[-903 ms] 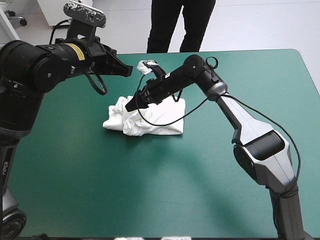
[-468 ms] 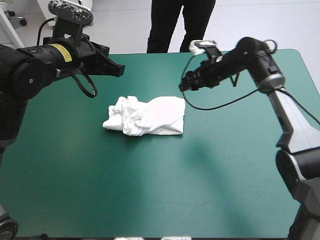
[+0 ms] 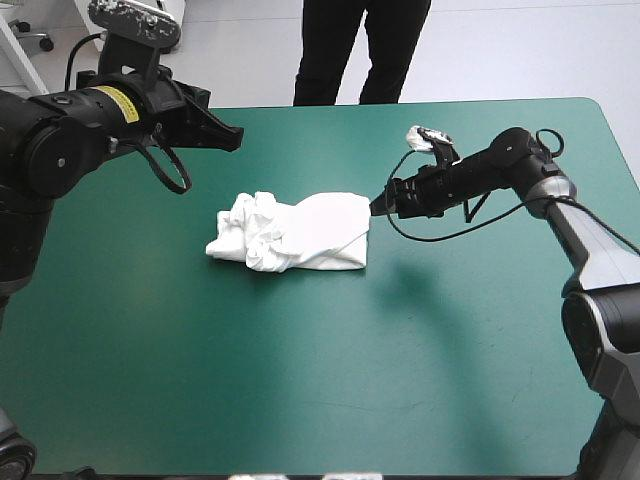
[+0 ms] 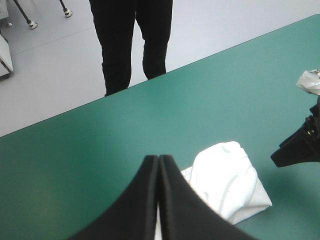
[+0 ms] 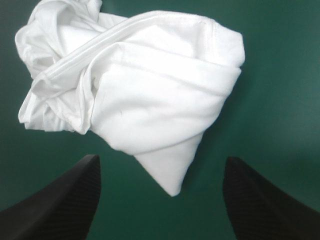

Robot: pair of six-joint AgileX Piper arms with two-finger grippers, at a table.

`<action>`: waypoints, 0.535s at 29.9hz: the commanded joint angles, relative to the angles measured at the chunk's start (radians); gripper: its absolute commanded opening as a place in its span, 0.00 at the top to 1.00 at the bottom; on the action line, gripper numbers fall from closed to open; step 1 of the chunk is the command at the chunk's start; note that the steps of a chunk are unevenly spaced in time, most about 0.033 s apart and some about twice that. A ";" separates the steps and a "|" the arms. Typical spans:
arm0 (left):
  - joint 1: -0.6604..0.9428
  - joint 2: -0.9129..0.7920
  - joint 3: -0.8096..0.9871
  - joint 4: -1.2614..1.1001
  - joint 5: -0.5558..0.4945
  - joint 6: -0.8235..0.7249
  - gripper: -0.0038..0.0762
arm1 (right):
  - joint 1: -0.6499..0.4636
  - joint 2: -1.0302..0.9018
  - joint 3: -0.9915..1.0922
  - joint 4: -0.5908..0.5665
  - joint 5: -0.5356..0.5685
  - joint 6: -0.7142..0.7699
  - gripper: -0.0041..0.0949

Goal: Fold the cloth

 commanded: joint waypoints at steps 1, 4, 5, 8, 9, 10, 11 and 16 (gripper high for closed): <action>-0.004 -0.033 -0.027 0.010 0.035 -0.004 0.96 | 0.000 0.009 -0.018 0.122 -0.019 -0.056 0.30; -0.004 -0.031 -0.027 0.010 0.035 -0.004 0.96 | 0.000 0.049 -0.018 0.129 -0.024 -0.056 0.30; -0.004 -0.029 -0.027 0.010 0.035 -0.004 0.96 | 0.003 0.057 -0.020 0.132 -0.024 -0.061 0.30; -0.004 -0.025 -0.027 0.010 0.035 -0.004 0.96 | 0.022 0.081 -0.032 0.143 -0.028 -0.076 0.30; -0.004 -0.025 -0.027 0.010 0.035 -0.004 0.96 | 0.036 0.087 -0.036 0.141 -0.045 -0.077 0.30; -0.004 -0.024 -0.027 0.010 0.035 -0.004 0.96 | 0.046 0.092 -0.040 0.141 -0.057 -0.077 0.30; -0.004 -0.021 -0.027 0.009 0.035 -0.004 0.96 | 0.059 0.101 -0.047 0.141 -0.071 -0.077 0.30; -0.004 -0.019 -0.027 0.006 0.035 -0.004 0.96 | 0.105 0.135 -0.051 0.138 -0.133 -0.074 0.30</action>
